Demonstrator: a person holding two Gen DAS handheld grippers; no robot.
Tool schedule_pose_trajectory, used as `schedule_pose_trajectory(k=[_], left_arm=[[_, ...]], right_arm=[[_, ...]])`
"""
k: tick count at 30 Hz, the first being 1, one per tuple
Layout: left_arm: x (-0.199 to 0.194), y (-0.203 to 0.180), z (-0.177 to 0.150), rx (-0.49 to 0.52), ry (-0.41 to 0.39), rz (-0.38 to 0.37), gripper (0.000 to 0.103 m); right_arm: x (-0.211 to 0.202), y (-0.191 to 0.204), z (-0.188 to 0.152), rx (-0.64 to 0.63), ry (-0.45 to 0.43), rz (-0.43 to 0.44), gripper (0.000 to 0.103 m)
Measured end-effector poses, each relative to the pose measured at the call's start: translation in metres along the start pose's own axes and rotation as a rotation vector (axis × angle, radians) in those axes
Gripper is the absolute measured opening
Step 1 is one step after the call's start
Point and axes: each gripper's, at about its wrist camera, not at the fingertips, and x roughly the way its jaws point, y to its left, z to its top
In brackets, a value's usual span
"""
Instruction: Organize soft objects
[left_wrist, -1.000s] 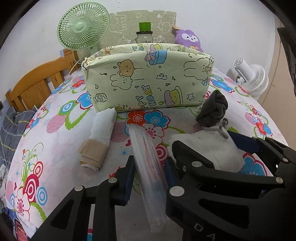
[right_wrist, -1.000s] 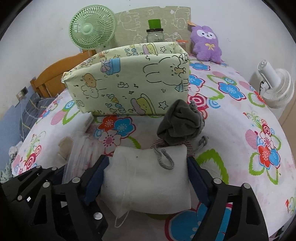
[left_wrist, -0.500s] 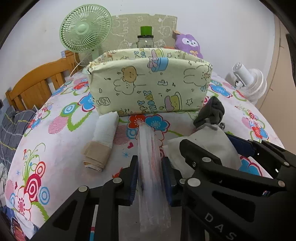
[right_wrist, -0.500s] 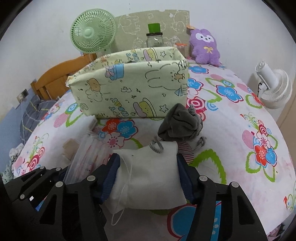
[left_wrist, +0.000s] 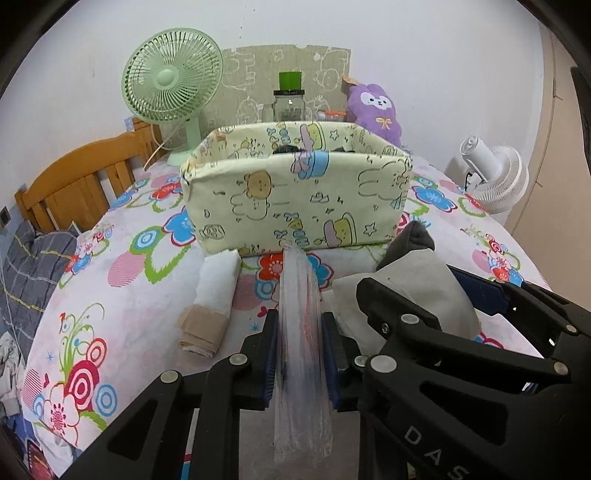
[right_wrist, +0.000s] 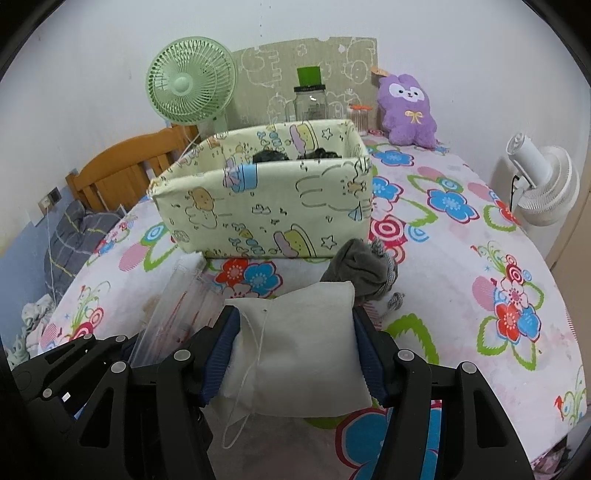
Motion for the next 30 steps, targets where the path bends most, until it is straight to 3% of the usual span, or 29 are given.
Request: schedule_pose_trajectory(k=[30], left_arm=[[-0.050, -0.009, 0.046, 0.013, -0.125, 0.012, 0.020]], right_arm=[[-0.051, 0.000, 0.045, 0.000, -0.112, -0.010, 0.064]])
